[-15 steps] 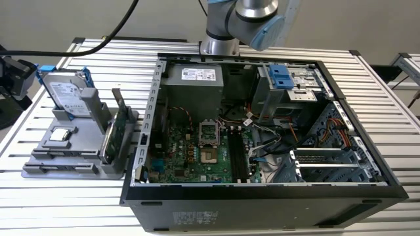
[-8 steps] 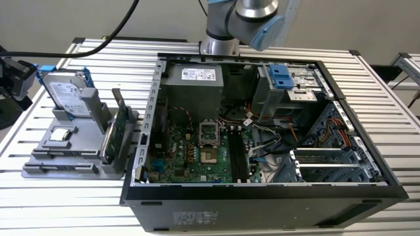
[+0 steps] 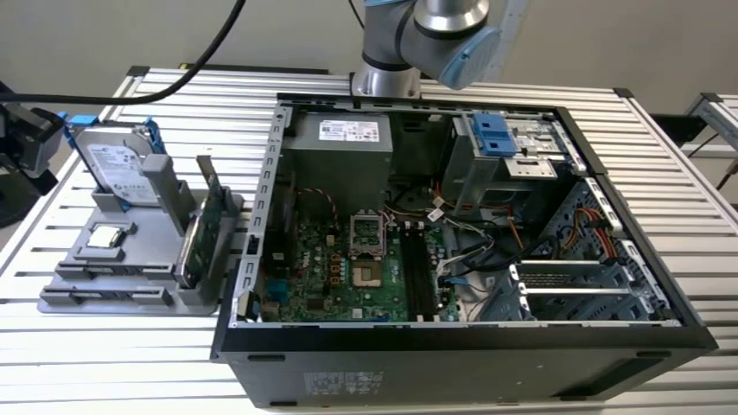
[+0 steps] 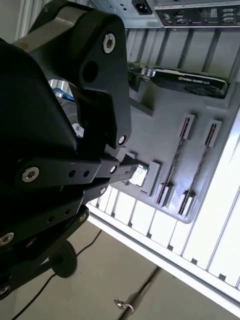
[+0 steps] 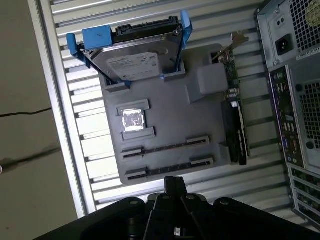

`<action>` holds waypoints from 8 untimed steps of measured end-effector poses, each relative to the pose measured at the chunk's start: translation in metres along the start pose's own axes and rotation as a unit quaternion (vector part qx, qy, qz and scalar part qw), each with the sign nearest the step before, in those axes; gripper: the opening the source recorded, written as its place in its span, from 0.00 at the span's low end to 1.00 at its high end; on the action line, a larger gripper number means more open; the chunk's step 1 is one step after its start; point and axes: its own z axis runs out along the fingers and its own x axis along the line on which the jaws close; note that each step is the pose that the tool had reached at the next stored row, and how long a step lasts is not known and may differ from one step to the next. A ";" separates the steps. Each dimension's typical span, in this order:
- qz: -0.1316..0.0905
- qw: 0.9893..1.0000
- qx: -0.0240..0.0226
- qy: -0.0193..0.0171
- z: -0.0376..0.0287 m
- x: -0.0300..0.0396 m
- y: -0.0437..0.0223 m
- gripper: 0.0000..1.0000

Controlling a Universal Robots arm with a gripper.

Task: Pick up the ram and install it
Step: 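Pick up the ram and move it above insertion slot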

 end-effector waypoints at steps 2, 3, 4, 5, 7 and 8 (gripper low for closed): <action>0.002 1.000 0.000 0.000 0.0002 0.0000 0.0000 0.00; 0.003 1.000 0.000 0.000 0.0002 0.0000 0.0000 0.00; 0.005 1.000 0.000 0.000 0.0004 0.0000 0.0000 0.00; 0.005 1.000 0.000 0.000 0.0004 0.0000 0.0000 0.00; 0.008 1.000 0.000 0.000 0.0006 0.0000 0.0000 0.00; 0.009 1.000 0.000 0.000 0.0008 0.0000 0.0000 0.00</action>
